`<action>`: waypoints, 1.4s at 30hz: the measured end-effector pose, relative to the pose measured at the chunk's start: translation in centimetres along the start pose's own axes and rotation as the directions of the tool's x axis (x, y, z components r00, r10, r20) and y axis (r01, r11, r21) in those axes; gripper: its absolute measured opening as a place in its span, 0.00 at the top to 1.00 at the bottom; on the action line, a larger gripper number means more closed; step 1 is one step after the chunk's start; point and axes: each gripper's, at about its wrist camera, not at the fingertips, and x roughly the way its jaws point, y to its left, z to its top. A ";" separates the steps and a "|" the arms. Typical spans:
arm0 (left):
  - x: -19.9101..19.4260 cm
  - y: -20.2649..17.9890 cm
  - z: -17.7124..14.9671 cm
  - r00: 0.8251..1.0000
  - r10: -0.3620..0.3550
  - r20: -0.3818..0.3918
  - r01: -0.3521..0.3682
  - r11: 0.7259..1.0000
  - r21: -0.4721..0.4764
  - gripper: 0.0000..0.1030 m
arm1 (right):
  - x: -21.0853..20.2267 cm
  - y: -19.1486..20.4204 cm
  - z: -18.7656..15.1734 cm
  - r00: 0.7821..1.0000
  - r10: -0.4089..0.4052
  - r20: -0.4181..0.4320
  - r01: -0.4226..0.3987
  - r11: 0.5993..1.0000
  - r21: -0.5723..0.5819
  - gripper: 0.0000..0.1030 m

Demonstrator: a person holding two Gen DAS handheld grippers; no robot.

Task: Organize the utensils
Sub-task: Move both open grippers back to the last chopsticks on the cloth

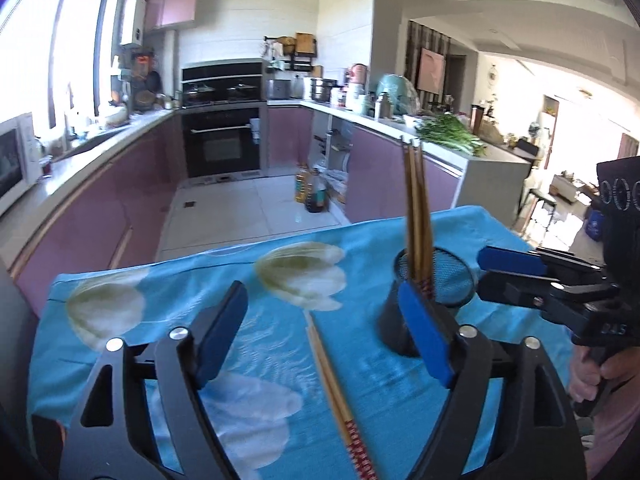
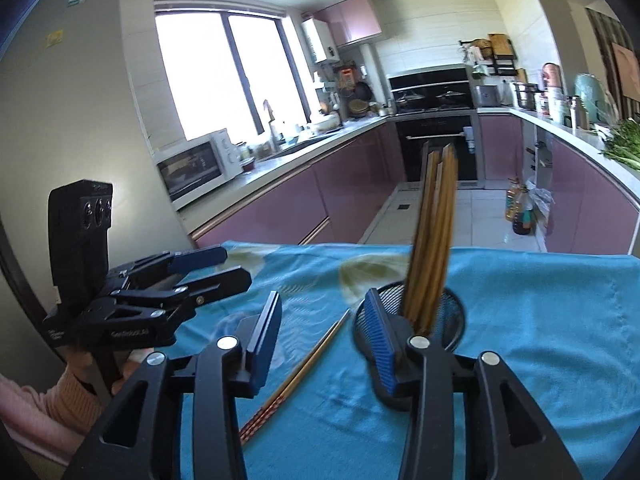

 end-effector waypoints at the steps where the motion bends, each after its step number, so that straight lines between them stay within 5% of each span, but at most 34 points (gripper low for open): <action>1: -0.3 0.2 -0.5 1.000 0.024 0.005 -0.024 1.000 0.002 0.14 | 0.3 0.2 -0.3 1.000 0.002 -0.013 -0.002 1.000 -0.007 0.55; 8: -1.5 1.7 -3.3 0.992 0.125 -0.007 -0.125 0.992 -0.014 0.09 | 4.0 1.6 -3.5 0.989 0.005 -0.150 -0.005 1.000 -0.003 0.51; 17: -0.5 3.3 -5.4 0.984 0.157 -0.080 -0.162 0.985 -0.063 0.09 | 7.9 3.0 -6.9 0.957 -0.019 -0.288 0.017 1.000 -0.011 0.53; 42: 0.6 4.2 -7.0 0.985 0.110 -0.136 -0.124 0.987 -0.099 0.11 | 9.5 4.5 -8.2 0.931 -0.085 -0.355 0.070 0.996 -0.054 0.65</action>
